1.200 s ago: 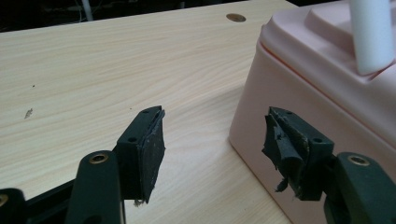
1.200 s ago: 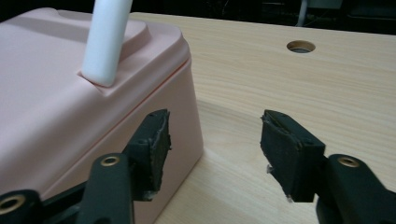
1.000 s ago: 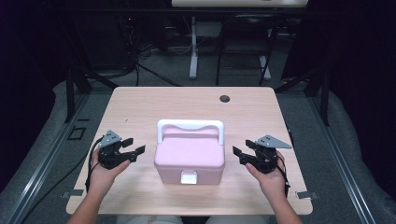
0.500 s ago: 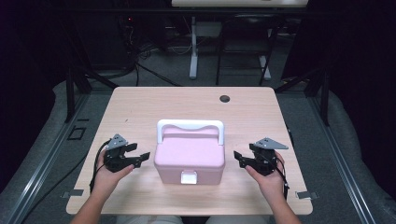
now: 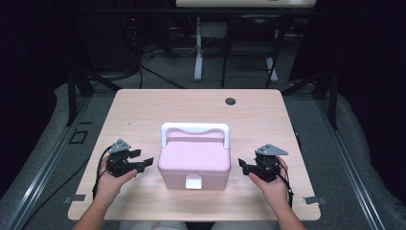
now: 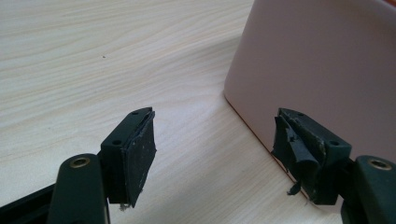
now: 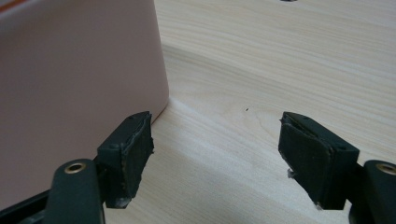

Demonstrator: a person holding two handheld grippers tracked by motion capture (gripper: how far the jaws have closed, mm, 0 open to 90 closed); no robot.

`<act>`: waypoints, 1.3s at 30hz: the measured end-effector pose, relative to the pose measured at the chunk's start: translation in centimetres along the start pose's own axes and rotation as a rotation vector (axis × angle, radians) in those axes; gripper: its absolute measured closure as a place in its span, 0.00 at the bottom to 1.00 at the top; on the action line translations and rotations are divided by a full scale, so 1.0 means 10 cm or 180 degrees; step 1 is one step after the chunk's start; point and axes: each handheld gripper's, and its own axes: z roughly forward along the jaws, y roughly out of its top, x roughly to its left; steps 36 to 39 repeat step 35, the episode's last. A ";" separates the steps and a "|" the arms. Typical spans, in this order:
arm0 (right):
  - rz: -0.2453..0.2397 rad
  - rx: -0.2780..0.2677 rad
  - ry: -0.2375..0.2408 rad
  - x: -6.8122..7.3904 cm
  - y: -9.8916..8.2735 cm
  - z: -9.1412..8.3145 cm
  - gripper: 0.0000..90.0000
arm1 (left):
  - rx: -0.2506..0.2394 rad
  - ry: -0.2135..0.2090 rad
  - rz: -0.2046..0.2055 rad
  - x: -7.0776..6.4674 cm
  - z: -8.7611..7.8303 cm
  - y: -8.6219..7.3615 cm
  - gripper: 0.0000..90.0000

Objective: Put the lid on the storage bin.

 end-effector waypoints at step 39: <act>-0.0027 0.0095 0.0147 0.04 -0.07 0.11 0.33 | -0.0046 -0.0145 -0.0107 -0.02 0.06 0.01 0.36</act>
